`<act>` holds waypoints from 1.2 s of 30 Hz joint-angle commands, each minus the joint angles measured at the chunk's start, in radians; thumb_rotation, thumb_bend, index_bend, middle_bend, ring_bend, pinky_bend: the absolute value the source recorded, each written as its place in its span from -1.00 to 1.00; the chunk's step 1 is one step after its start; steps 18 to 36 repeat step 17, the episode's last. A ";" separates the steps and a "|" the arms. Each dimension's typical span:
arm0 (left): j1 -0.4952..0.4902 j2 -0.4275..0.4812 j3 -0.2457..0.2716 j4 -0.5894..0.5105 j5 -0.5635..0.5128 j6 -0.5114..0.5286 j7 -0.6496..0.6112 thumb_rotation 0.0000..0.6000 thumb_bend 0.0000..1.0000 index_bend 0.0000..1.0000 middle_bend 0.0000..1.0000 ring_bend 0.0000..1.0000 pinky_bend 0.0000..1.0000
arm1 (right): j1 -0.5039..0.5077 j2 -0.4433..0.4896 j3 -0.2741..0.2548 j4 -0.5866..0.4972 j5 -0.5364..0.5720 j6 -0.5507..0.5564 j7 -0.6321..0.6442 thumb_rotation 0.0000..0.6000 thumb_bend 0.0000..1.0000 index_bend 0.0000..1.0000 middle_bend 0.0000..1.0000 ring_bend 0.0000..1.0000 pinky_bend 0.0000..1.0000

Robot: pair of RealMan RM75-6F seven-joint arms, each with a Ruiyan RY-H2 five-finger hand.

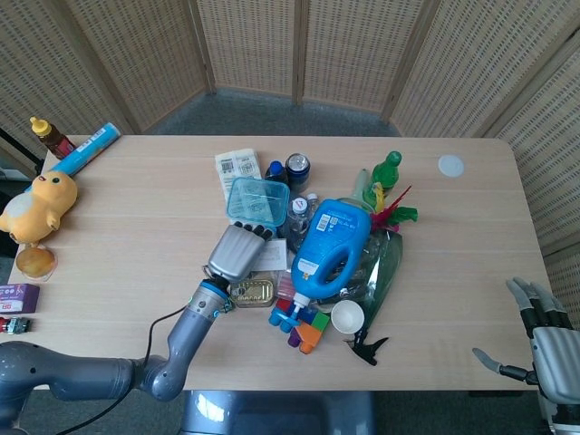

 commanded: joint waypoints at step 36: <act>-0.061 0.464 -0.251 -0.428 -0.070 0.030 0.144 1.00 -1.00 0.31 0.38 0.00 0.17 | -0.004 0.003 -0.003 -0.006 -0.009 0.007 -0.004 0.27 -1.00 -1.00 -1.00 -1.00 -1.00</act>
